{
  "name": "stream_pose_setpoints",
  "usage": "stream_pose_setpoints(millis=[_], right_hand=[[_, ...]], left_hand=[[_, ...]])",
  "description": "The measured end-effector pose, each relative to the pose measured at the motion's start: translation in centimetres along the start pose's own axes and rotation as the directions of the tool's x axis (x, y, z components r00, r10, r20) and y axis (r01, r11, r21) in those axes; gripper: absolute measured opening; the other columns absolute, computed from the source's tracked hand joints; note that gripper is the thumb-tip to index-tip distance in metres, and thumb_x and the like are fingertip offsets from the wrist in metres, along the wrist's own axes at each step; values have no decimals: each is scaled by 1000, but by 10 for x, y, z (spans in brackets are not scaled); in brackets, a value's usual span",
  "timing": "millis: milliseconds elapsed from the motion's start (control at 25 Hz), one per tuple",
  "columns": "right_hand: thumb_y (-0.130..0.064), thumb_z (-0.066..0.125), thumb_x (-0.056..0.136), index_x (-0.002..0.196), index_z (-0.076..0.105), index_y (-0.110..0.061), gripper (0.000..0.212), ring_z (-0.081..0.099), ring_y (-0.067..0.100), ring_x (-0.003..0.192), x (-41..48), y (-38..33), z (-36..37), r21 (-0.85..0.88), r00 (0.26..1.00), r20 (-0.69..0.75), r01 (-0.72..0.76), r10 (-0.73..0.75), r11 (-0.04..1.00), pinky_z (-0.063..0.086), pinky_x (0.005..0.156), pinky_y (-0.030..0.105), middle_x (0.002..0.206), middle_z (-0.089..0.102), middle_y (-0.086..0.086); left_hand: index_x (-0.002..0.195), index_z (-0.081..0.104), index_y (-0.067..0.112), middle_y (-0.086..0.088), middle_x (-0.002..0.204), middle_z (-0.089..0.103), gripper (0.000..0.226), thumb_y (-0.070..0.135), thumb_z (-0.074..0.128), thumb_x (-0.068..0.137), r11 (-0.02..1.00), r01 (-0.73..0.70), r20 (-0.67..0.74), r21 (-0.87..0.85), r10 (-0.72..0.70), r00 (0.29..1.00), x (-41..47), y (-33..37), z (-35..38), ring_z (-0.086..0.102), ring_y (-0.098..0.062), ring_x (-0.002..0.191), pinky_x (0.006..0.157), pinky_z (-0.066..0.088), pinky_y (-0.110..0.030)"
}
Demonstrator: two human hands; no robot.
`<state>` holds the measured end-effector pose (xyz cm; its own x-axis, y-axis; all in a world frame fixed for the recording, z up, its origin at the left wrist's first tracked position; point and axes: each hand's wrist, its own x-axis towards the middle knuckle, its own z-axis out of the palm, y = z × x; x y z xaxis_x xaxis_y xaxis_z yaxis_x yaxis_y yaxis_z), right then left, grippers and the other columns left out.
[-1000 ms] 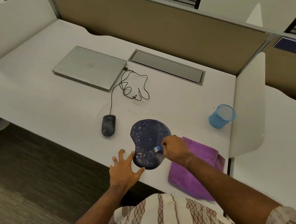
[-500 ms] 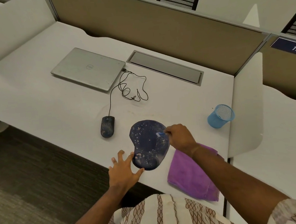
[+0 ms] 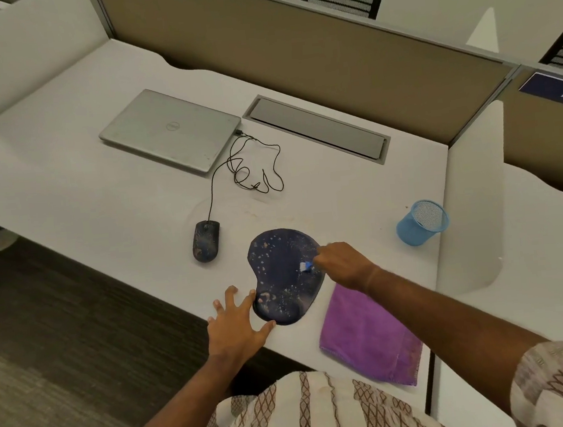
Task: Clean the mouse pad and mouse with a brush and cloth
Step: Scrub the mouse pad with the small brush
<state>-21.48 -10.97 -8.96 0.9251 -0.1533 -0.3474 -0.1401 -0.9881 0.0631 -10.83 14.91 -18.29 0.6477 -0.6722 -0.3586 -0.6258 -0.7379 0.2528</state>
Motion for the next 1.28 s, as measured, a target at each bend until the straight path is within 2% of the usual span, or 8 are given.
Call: stream_pose_setpoints(millis=[200,280,400,480,800,1000,1200,1280], right_hand=[[-15,46,101,116,65,-13,25,59,23,100,-13,29,1,54,995,-5,-94,95,994,44,86,31,112,64,8],[-14,49,98,118,66,-15,26,59,23,101,-11,31,-3,116,987,-27,-155,159,981,44,83,31,113,64,6],[-7,52,91,106,74,-16,28,64,25,87,-4,14,-9,338,953,-98,-239,286,910,44,68,31,97,71,5],[-8,56,91,106,76,-17,26,65,24,84,1,-2,-8,451,952,-81,-229,295,863,51,74,34,96,73,4],[-6,44,94,115,68,-17,33,60,25,95,-11,6,15,192,979,13,-204,205,960,43,77,32,109,66,7],[-22,56,96,124,65,-19,29,60,23,103,-23,36,14,151,966,79,-256,247,955,46,86,31,117,65,6],[-9,52,94,119,69,-22,33,61,22,90,-16,21,7,211,962,-74,-242,262,947,37,71,26,104,67,4],[-7,50,95,117,70,-19,32,63,23,88,-8,1,7,229,967,-105,-205,233,952,40,70,27,103,69,6]], left_hand=[[149,28,45,-2,160,17,89,90,41,73,1000,-2,5,1,2,1000,-1,1,-2,31,-42,144,105,44,-60],[148,29,45,-2,160,17,88,89,43,73,1000,-4,3,-6,4,1000,-1,1,-3,32,-42,143,104,44,-60],[148,29,45,-2,158,17,88,88,43,73,1000,-6,2,-6,6,1000,-2,1,-3,33,-41,141,103,45,-60],[148,28,45,-2,159,17,89,89,43,73,1000,-7,6,-7,7,1000,-1,0,-3,33,-41,142,104,45,-60],[149,29,44,-2,159,18,89,89,42,73,1000,-3,-2,3,3,1000,-1,0,-1,34,-41,141,104,45,-60],[149,28,44,-2,160,17,89,89,42,74,1000,-1,6,-3,1,1000,0,0,-1,32,-43,143,105,43,-61],[149,28,44,-2,160,17,89,89,42,74,1000,-2,4,-1,2,1000,-1,0,-1,32,-43,143,105,44,-60],[149,28,44,-2,160,16,89,89,43,74,1000,-3,6,-5,3,1000,-1,0,-1,32,-43,143,105,43,-60]])
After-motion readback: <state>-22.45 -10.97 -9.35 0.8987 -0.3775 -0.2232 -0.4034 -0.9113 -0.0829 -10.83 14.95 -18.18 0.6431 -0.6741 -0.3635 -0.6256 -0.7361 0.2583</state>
